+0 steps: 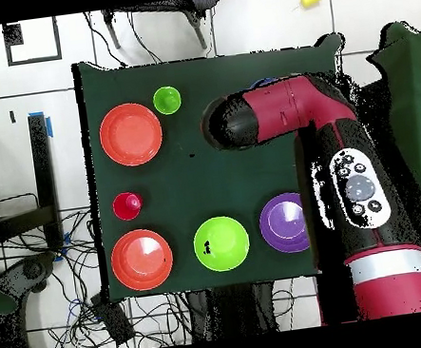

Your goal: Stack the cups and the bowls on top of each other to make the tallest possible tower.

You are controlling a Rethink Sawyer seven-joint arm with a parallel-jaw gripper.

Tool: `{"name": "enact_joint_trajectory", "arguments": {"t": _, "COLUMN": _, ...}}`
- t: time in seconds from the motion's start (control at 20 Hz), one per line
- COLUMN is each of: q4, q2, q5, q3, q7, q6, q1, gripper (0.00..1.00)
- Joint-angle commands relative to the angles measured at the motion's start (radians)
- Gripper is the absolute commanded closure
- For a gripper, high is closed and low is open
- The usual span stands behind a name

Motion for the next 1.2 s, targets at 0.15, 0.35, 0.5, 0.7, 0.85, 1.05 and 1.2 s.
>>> {"name": "enact_joint_trajectory", "arguments": {"t": 0.15, "q4": 0.018, "q2": 0.032, "q5": -0.026, "q3": -0.012, "q7": 0.012, "q6": -0.011, "q1": 0.048, "gripper": 1.0}}
{"name": "enact_joint_trajectory", "arguments": {"t": 0.35, "q4": 0.009, "q2": 0.033, "q5": -0.034, "q3": -0.018, "q7": 0.005, "q6": -0.003, "q1": 0.052, "gripper": 1.0}}
{"name": "enact_joint_trajectory", "arguments": {"t": 0.5, "q4": 0.007, "q2": 0.031, "q5": -0.047, "q3": -0.024, "q7": -0.001, "q6": -0.008, "q1": 0.055, "gripper": 1.0}}
{"name": "enact_joint_trajectory", "arguments": {"t": 0.7, "q4": 0.004, "q2": 0.031, "q5": -0.053, "q3": -0.031, "q7": -0.001, "q6": -0.008, "q1": 0.061, "gripper": 1.0}}
{"name": "enact_joint_trajectory", "arguments": {"t": 0.85, "q4": 0.002, "q2": 0.03, "q5": -0.059, "q3": -0.038, "q7": -0.007, "q6": -0.003, "q1": 0.065, "gripper": 1.0}}
{"name": "enact_joint_trajectory", "arguments": {"t": 1.05, "q4": 0.003, "q2": 0.027, "q5": -0.067, "q3": -0.049, "q7": -0.01, "q6": -0.007, "q1": 0.07, "gripper": 1.0}}
{"name": "enact_joint_trajectory", "arguments": {"t": 1.2, "q4": -0.006, "q2": 0.031, "q5": -0.072, "q3": -0.059, "q7": -0.01, "q6": 0.0, "q1": 0.081, "gripper": 1.0}}
